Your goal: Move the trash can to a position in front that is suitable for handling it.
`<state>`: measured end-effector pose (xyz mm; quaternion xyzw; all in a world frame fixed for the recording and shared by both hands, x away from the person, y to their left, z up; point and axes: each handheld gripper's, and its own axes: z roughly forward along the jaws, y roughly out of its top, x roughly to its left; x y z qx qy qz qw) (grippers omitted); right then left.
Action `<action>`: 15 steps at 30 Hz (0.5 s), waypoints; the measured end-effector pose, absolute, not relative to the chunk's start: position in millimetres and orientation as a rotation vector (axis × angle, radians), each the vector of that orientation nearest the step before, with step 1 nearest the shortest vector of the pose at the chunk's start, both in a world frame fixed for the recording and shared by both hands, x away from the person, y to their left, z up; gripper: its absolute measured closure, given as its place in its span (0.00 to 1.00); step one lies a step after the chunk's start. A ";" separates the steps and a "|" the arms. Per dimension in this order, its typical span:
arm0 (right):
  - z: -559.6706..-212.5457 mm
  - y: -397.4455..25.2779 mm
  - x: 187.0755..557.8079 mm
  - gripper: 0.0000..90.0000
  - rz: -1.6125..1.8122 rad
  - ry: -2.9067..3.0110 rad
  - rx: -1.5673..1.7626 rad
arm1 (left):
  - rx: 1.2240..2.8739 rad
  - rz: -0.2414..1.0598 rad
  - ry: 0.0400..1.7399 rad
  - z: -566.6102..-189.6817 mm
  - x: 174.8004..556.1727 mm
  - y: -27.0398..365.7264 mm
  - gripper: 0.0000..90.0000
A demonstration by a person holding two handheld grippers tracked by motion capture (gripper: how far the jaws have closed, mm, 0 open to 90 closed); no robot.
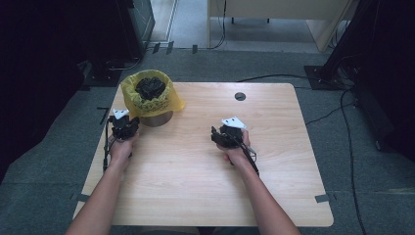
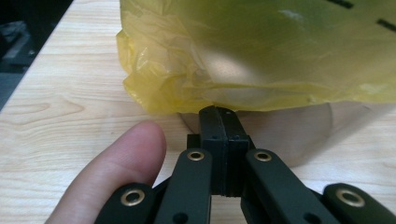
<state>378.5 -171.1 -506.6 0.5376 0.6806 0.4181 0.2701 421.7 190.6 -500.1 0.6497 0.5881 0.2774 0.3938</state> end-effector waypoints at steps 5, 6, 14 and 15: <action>-501.3 -145.3 391.0 0.43 1.139 1.851 1.396 | 1.668 0.696 1.437 -497.3 417.8 183.2 1.00; -500.6 -140.3 393.5 0.43 1.139 1.856 1.389 | 1.676 0.692 1.422 -496.8 417.0 181.2 1.00; -498.2 -104.1 412.3 0.39 1.173 1.874 1.295 | 1.672 0.739 1.503 -495.7 417.8 183.9 0.76; -498.6 -99.6 415.4 0.37 1.171 1.876 1.283 | 1.666 0.744 1.531 -496.8 419.2 186.4 0.68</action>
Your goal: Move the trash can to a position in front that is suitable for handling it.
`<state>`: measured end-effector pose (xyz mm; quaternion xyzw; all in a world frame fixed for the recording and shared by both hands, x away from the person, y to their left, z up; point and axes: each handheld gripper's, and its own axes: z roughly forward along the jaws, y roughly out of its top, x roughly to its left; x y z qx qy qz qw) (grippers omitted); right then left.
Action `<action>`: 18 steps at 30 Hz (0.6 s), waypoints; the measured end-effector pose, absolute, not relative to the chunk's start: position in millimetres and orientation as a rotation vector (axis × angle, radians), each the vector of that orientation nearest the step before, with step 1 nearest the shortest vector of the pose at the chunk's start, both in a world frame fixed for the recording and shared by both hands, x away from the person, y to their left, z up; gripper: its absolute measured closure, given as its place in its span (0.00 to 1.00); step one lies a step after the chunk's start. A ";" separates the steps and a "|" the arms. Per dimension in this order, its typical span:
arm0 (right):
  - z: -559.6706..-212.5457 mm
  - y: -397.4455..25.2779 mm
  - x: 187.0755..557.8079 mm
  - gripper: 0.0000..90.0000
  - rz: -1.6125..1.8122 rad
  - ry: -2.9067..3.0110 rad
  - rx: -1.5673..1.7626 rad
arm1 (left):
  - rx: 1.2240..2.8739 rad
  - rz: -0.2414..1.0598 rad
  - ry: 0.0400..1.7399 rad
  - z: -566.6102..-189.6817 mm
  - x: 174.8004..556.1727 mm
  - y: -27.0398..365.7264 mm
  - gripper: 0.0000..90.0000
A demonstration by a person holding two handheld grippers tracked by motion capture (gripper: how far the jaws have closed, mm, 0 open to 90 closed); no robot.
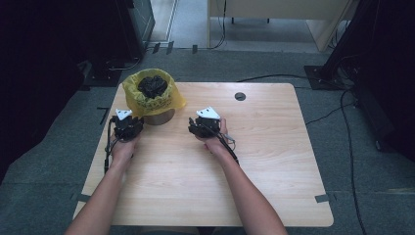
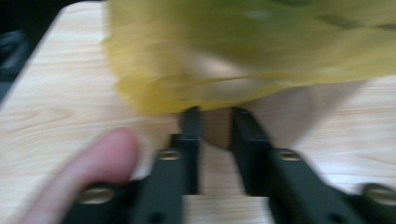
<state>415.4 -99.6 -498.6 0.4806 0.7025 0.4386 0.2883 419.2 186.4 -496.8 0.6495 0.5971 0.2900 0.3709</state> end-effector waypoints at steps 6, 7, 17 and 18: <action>-502.0 -78.4 434.4 0.27 1.129 1.898 1.263 | 1.739 0.801 1.679 -514.3 432.7 198.7 0.38; -502.6 -76.0 437.9 0.26 1.110 1.901 1.267 | 1.730 0.790 1.705 -516.2 435.3 201.8 0.36; -507.0 -62.7 458.8 0.21 1.106 1.894 1.276 | 1.688 0.863 1.590 -517.3 447.4 208.9 0.44; -507.8 -61.9 460.4 0.20 1.101 1.888 1.276 | 1.692 0.866 1.583 -517.1 447.7 208.6 0.45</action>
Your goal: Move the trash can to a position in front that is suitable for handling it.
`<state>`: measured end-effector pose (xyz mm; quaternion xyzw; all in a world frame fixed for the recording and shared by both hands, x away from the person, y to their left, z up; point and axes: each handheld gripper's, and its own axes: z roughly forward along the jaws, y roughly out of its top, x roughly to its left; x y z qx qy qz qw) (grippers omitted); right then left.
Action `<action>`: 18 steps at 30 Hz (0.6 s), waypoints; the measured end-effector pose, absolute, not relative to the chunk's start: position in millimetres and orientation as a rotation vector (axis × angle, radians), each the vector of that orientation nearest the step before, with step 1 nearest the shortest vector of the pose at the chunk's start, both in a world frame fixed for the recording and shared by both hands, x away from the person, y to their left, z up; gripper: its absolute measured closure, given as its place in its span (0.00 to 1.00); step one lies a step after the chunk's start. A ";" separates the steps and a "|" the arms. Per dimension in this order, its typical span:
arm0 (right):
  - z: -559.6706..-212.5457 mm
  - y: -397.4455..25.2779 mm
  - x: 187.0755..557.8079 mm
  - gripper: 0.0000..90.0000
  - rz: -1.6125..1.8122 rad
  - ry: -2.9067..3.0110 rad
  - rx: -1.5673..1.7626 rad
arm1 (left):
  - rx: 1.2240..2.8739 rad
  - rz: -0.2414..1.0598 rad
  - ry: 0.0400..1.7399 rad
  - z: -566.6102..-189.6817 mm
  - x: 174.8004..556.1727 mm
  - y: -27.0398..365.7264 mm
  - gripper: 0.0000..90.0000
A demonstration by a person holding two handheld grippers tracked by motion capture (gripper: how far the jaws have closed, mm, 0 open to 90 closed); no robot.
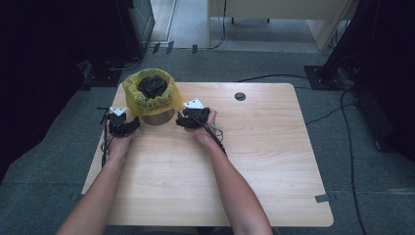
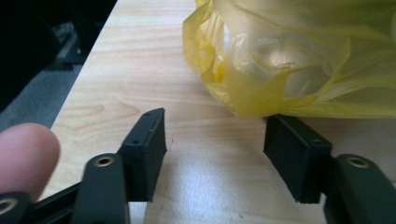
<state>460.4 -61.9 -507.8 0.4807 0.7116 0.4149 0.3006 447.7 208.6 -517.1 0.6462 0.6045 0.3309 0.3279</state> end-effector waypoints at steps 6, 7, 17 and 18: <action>-512.8 -60.2 471.7 0.20 1.092 1.844 1.276 | 1.699 0.943 1.436 -513.8 443.5 200.8 0.63; -513.7 -60.0 473.3 0.20 1.093 1.845 1.267 | 1.699 0.955 1.434 -512.9 443.0 199.1 0.68; -517.0 -45.6 484.3 0.25 1.053 1.899 1.198 | 1.692 0.855 1.485 -514.7 445.6 189.5 1.00; -516.3 -44.1 484.6 0.31 1.058 1.887 1.206 | 1.681 0.839 1.494 -514.1 445.7 190.1 1.00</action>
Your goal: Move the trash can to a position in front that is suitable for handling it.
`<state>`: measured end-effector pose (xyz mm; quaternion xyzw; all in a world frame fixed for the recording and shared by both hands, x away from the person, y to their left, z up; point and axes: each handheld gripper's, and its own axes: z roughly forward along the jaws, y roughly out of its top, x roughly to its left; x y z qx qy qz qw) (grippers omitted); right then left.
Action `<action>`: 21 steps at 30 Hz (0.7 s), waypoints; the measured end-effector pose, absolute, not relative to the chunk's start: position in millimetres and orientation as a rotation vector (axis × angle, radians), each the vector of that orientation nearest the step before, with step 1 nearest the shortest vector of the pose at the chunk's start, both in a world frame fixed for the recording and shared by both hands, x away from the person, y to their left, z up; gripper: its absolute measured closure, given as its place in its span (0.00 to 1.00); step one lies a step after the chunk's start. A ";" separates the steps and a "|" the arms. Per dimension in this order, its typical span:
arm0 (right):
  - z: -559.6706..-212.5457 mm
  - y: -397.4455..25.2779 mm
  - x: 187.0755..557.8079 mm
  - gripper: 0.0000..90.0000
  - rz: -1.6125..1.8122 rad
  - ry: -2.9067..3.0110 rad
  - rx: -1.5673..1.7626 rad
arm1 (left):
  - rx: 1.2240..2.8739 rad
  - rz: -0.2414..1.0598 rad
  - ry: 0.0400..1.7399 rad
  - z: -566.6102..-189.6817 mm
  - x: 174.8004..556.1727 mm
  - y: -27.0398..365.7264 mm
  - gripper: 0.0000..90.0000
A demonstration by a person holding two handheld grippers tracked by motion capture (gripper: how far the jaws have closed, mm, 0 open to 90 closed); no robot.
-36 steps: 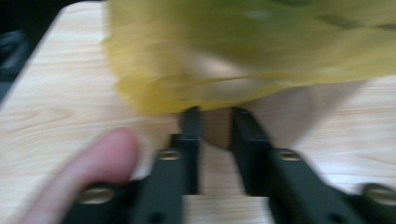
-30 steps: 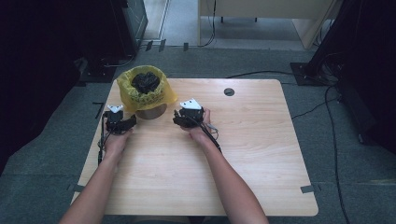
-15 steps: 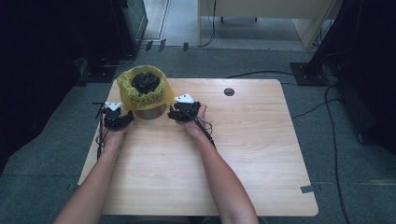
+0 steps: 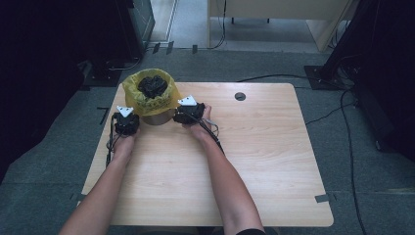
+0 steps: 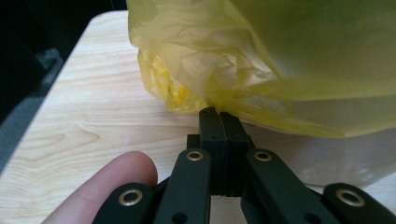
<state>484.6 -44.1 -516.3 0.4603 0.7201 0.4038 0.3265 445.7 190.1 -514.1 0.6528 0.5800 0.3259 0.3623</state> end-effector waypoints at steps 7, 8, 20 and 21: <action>-511.9 -31.2 485.7 0.59 1.109 1.840 1.213 | 1.653 0.768 1.517 -512.1 445.8 192.4 1.00; -511.8 -30.6 485.5 0.70 1.119 1.847 1.207 | 1.646 0.760 1.519 -512.1 446.0 192.6 1.00; -512.7 -41.8 477.3 1.00 1.199 1.854 1.256 | 1.590 0.590 1.549 -513.6 440.7 195.1 1.00; -513.5 -44.0 476.0 1.00 1.206 1.851 1.262 | 1.591 0.580 1.545 -514.0 439.7 194.5 1.00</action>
